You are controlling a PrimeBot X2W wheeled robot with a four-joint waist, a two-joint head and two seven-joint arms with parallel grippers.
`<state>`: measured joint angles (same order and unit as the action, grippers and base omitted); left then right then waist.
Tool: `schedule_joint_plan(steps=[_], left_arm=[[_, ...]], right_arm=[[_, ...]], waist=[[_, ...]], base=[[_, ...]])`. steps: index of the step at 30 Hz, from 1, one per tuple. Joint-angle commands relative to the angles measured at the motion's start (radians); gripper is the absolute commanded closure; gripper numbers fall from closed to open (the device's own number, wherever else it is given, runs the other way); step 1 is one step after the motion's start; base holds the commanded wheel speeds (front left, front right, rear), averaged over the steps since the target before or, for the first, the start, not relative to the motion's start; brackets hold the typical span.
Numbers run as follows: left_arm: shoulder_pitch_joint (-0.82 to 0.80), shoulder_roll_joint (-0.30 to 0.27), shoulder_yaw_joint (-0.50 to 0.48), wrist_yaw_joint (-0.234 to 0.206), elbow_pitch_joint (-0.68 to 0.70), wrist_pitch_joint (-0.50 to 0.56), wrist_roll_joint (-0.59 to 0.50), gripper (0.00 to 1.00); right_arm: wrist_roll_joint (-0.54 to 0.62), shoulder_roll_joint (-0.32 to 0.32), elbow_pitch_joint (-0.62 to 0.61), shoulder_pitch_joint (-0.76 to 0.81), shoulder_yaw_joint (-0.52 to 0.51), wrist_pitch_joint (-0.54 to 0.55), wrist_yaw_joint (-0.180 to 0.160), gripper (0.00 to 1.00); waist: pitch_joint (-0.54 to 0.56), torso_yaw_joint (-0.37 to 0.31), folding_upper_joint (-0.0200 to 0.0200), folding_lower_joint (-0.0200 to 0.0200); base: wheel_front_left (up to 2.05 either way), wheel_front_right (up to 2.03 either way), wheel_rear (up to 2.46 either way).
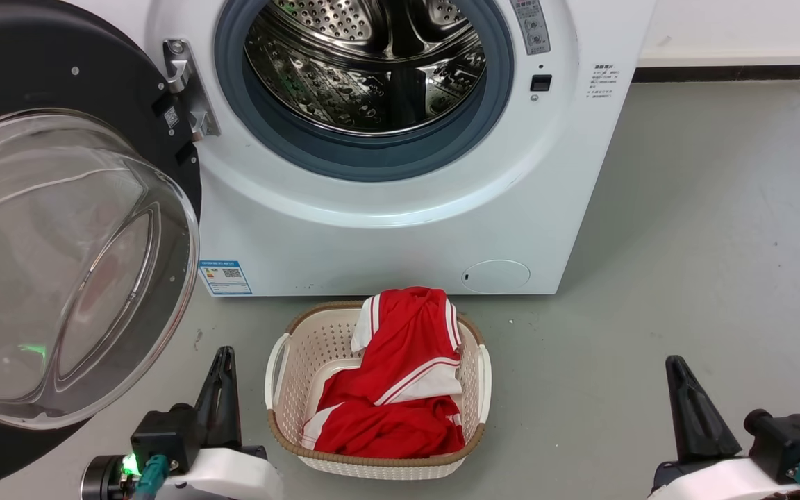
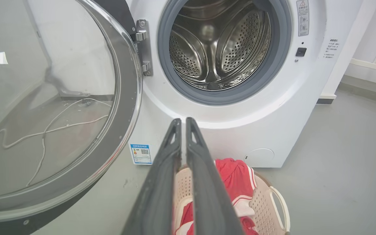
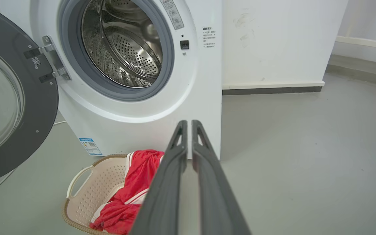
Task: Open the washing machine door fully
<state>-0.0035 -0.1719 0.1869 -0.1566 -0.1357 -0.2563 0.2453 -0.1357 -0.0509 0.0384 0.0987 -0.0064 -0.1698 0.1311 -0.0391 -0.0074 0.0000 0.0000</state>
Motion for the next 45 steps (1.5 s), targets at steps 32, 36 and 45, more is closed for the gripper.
schedule_joint_plan(steps=[32, 36, 45], left_arm=[[-0.055, 0.036, -0.108, 0.115, -0.035, 0.133, 0.549, 1.00], [-0.059, 0.040, -0.119, 0.126, -0.039, 0.148, 0.602, 1.00], [-0.066, 0.049, -0.142, 0.149, -0.049, 0.177, 0.715, 1.00]], right_arm=[[-0.615, -0.031, 0.070, -0.091, -0.003, 0.080, 0.000, 1.00], [-0.674, -0.032, 0.078, -0.097, -0.006, 0.089, 0.000, 1.00], [-0.797, -0.035, 0.096, -0.115, -0.011, 0.110, 0.000, 1.00]], waist=[[0.009, 0.002, 0.0000, 0.0000], [0.011, 0.002, 0.0000, 0.0000], [0.013, 0.003, 0.0000, 0.0000]], base=[[0.00, 0.00, 0.00], [0.00, 0.00, 0.00], [0.00, 0.00, 0.00]])
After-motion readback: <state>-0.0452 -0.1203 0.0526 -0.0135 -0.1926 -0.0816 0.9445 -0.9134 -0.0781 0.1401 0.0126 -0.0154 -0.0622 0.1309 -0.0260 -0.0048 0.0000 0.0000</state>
